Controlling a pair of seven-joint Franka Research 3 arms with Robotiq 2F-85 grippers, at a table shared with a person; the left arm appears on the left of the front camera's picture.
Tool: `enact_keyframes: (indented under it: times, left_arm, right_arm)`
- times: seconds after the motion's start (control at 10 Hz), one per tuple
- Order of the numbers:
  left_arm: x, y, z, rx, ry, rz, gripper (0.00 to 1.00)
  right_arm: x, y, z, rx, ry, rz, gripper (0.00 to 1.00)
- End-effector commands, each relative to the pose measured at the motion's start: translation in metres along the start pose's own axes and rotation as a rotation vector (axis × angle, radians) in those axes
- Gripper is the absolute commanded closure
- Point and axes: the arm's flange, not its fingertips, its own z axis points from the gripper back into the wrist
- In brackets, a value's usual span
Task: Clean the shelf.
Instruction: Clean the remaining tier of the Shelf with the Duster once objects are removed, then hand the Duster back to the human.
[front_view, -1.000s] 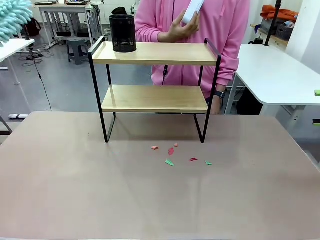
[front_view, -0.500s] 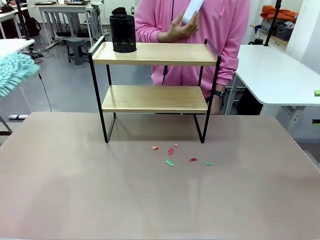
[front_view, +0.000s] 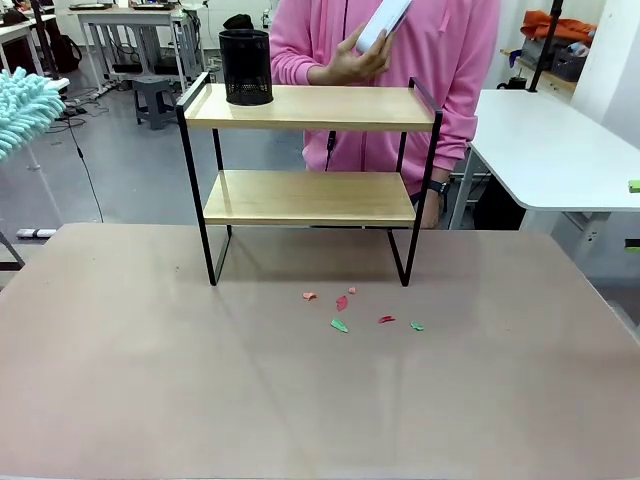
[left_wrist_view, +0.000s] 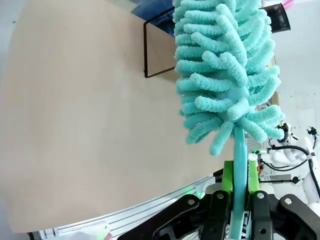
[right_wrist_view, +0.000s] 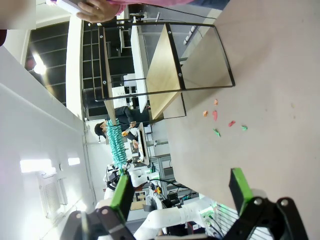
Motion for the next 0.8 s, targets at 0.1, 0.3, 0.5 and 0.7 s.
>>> enact_keyframes:
  times: [0.1, 0.3, 0.5, 0.7]
  left_arm:
    - [0.0000, 0.0027, 0.0004, -0.002, 0.005, -0.013, 0.91]
    - [0.0000, 0.0027, 0.0004, -0.002, 0.005, -0.013, 0.91]
    - [0.0000, 0.0027, 0.0004, -0.002, 0.005, -0.013, 0.91]
    - [0.0000, 0.0027, 0.0004, -0.002, 0.005, -0.013, 0.91]
  right_arm:
    - [0.0006, 0.0010, -0.0016, 0.019, -0.009, 0.019, 0.00]
    - [0.0006, 0.0010, -0.0016, 0.019, -0.009, 0.019, 0.00]
    - [0.0006, 0.0010, -0.0016, 0.019, -0.009, 0.019, 0.00]
    - [0.0006, 0.0010, -0.0016, 0.019, -0.009, 0.019, 0.00]
